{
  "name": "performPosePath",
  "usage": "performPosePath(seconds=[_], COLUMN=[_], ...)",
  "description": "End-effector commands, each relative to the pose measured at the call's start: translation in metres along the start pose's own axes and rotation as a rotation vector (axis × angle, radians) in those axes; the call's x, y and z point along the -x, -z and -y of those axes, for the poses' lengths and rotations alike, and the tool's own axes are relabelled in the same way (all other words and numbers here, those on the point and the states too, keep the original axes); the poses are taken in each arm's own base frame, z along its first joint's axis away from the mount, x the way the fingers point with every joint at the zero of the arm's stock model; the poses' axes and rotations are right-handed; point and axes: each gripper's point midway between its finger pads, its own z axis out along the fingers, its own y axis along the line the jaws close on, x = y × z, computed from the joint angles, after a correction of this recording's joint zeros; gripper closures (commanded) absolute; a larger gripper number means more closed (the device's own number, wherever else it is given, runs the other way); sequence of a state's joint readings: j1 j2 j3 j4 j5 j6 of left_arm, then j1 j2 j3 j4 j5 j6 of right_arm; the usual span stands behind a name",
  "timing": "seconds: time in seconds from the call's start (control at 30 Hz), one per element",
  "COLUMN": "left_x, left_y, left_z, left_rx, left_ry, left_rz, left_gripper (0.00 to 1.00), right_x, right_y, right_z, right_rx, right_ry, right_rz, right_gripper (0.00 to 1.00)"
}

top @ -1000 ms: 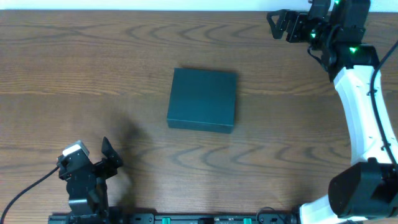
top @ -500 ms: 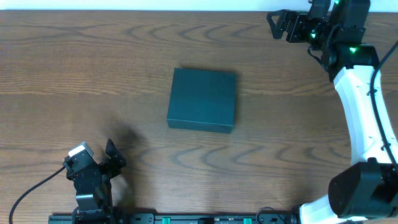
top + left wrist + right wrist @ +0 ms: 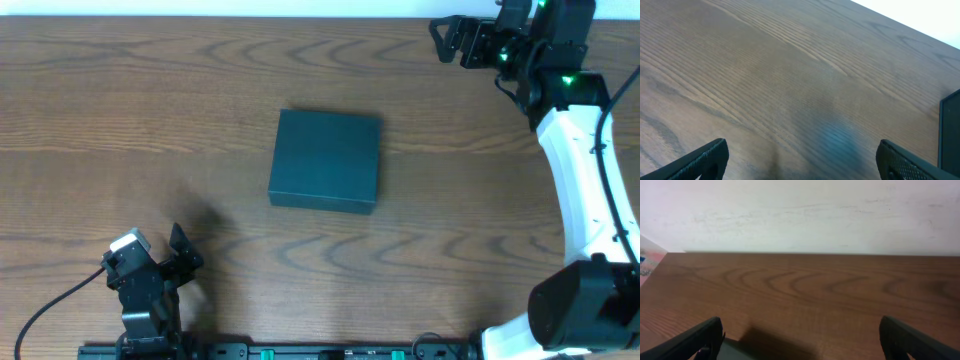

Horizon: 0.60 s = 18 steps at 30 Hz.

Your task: Pack container

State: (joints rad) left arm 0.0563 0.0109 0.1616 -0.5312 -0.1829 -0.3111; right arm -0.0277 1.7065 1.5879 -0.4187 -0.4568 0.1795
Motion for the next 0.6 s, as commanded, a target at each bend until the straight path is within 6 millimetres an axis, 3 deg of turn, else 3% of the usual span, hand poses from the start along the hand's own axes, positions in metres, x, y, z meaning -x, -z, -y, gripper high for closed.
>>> performPosePath(seconds=[0.0,0.5,0.57], left_x=[-0.005,-0.005,-0.005], left_y=[-0.003,-0.003,-0.003], left_z=[-0.003,-0.003,-0.003], left_rx=[0.009,0.009,0.009], left_ry=[0.000,0.000,0.000], left_rz=[-0.006,-0.006,-0.006], left_gripper=[0.05,0.05,0.05], right_x=[0.009,-0.001,-0.005], right_y=[0.007,0.006,0.017], right_z=[-0.004,-0.004,-0.009], right_rx=[0.010,0.006,0.002], right_ry=[-0.001,-0.018,-0.030], right_rz=[0.023,-0.016,-0.041], right_gripper=[0.01,0.01,0.01])
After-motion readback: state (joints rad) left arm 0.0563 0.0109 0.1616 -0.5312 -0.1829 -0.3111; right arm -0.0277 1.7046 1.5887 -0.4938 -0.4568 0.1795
